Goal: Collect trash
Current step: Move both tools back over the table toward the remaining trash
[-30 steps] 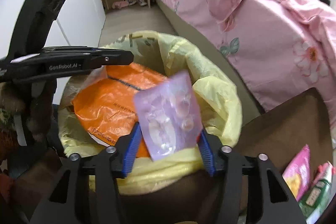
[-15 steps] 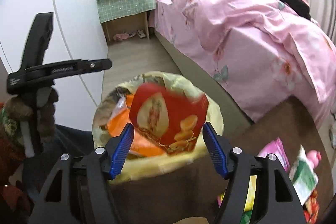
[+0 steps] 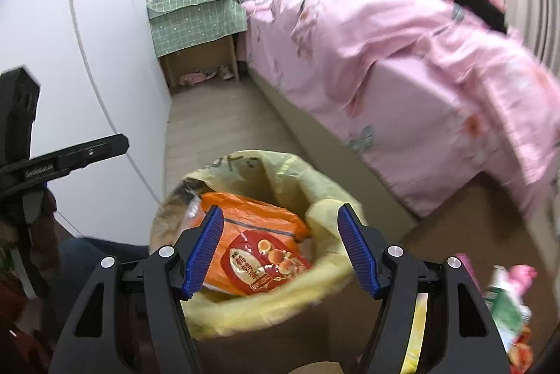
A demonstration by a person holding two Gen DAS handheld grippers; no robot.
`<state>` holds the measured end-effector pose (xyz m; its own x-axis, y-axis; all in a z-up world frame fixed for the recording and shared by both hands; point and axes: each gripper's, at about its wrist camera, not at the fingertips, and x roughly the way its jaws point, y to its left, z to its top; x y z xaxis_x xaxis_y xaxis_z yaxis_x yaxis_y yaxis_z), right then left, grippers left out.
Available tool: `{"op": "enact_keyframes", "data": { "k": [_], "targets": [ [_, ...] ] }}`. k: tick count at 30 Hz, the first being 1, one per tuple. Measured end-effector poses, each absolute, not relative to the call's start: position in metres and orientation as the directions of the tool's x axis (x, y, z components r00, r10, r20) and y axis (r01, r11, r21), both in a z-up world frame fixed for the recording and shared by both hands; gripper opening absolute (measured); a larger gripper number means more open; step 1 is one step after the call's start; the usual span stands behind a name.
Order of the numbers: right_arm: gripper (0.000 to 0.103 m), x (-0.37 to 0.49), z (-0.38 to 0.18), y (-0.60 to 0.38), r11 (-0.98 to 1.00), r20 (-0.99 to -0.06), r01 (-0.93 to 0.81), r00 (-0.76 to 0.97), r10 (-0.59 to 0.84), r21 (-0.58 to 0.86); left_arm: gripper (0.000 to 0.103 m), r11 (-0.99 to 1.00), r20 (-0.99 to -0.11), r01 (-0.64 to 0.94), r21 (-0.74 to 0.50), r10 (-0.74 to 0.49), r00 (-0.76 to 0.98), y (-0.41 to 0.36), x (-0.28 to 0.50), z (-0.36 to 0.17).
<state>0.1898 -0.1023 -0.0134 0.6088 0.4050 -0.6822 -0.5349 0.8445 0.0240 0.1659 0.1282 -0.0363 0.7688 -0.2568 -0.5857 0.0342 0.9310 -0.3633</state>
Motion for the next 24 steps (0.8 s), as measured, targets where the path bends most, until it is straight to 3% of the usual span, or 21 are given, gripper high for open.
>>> {"op": "enact_keyframes", "data": {
  "k": [7, 24],
  "targets": [
    [0.064, 0.124, -0.008, -0.164, 0.898, -0.656, -0.432, 0.703, 0.275, -0.087, 0.044, 0.918, -0.602, 0.162, -0.361, -0.362, 0.712, 0.078, 0.165, -0.048],
    [0.064, 0.008, -0.055, -0.314, 0.999, -0.711, 0.006, 0.702, -0.043, -0.054, 0.047, 0.774, -0.619, 0.551, -0.313, -0.606, 0.499, -0.108, 0.155, -0.049]
  ]
}}
